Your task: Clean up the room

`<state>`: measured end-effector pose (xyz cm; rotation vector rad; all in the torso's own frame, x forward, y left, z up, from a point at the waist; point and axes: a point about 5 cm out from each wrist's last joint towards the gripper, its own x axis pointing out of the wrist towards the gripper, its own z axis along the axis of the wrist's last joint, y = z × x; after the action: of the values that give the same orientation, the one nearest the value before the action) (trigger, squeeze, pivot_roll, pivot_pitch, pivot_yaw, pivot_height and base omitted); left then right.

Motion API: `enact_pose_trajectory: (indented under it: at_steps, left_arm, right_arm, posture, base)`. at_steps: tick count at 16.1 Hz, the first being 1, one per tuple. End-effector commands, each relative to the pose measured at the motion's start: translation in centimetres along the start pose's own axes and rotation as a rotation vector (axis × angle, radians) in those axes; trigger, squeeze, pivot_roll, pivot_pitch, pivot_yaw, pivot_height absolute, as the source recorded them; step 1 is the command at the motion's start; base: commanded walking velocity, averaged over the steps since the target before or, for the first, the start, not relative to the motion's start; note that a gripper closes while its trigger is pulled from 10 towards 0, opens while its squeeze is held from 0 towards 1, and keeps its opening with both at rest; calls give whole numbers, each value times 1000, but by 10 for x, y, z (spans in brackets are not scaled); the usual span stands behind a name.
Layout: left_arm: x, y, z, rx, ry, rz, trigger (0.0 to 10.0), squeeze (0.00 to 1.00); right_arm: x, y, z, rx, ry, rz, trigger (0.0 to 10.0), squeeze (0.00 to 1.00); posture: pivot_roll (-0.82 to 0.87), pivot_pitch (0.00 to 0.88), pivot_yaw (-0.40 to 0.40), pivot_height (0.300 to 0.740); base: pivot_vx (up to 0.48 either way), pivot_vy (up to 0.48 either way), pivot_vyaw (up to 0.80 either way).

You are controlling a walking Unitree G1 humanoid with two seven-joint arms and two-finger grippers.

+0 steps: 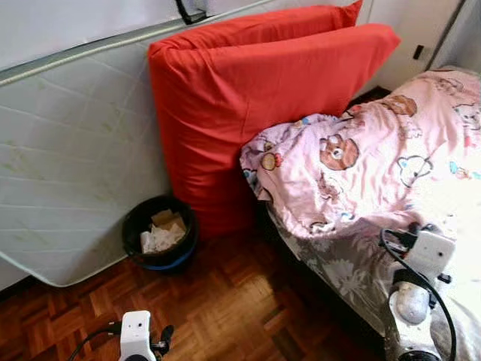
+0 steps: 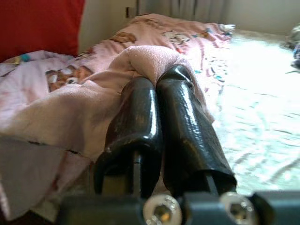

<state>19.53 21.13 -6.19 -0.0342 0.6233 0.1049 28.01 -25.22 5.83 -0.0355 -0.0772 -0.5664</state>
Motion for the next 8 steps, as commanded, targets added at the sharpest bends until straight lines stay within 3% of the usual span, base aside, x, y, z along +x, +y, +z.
enact_pose_trajectory:
  at_steps: [1,2,4,6,8]
  left_arm:
    - [-4,4,-8,22,39,7,10000,0]
    - [-4,4,-9,25,41,4,10000,0]
    - [-4,3,-9,27,43,2,10000,0]
    - [-4,3,-9,32,44,-1,10000,0]
    - [-4,3,-10,35,49,-3,10000,0]
  right_arm:
    - [-6,-12,-9,-20,51,-82,10000,0]
    - [-15,-21,-27,0,167,-133,10000,0]
    - [-27,-27,-41,-8,239,-146,10000,0]
    - [-33,-32,-41,-32,224,-165,10000,0]
    - [-41,-35,-51,-70,290,-157,10000,0]
  posture:
    - [-24,73,57,740]
    - [-25,68,56,740]
    - [-25,67,55,740]
    - [-26,67,53,740]
    - [-33,72,52,740]
  base:
    - [0,0,0]
    - [0,0,0]
    - [0,0,0]
    - [0,0,0]
    - [0,0,0]
